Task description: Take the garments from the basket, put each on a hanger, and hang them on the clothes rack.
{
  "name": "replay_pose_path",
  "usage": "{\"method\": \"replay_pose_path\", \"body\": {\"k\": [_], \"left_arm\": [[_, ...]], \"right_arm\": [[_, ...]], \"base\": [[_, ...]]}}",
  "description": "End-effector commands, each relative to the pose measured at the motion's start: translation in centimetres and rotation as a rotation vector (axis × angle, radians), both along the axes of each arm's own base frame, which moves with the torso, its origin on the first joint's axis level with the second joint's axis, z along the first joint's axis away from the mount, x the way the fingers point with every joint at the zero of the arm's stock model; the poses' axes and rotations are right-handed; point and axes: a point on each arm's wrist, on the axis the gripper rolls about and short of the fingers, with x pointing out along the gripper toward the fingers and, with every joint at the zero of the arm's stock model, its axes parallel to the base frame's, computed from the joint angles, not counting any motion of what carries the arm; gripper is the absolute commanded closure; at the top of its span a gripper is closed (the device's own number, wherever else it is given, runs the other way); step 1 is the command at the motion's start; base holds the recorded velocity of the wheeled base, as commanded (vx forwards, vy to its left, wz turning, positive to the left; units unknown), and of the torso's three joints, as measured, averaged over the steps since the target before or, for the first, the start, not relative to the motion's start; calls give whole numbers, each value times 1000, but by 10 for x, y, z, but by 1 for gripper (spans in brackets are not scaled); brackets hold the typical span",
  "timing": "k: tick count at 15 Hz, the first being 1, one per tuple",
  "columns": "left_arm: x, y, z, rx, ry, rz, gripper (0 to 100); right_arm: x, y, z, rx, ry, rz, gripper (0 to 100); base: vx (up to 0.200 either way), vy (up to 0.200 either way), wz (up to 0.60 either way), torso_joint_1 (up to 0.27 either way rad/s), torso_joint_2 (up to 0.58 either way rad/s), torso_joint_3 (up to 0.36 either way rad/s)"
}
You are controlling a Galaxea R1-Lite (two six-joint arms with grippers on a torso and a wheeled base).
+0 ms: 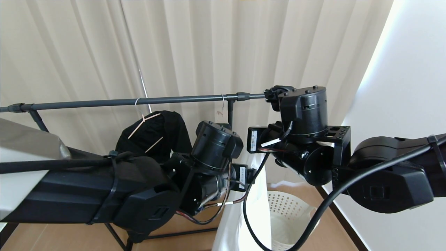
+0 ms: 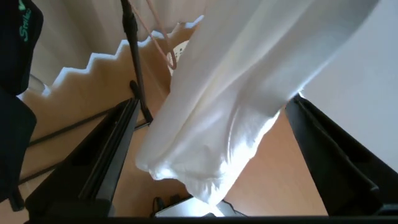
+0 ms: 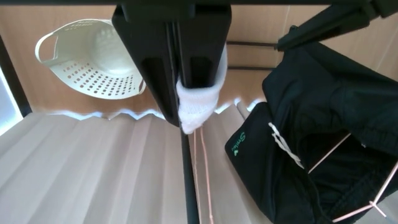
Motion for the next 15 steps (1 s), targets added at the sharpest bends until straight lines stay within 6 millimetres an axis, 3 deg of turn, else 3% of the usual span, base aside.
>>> {"method": "replay_pose_path", "body": {"k": [1,7,15], "left_arm": [[4,-1,-6,18,4,16,0],[18,20,-13,77,-14,156,0],[30,29,-27,107,14,195,0]], "right_arm": [[-7,-1,5,7,-8,10,100],[-26,-21,25,10,-46,21,100],[-44,-28,37,21,-71,50,100]], "base": [[0,0,0,0,0,0],[0,0,0,0,0,0],[0,0,0,0,0,0]]}}
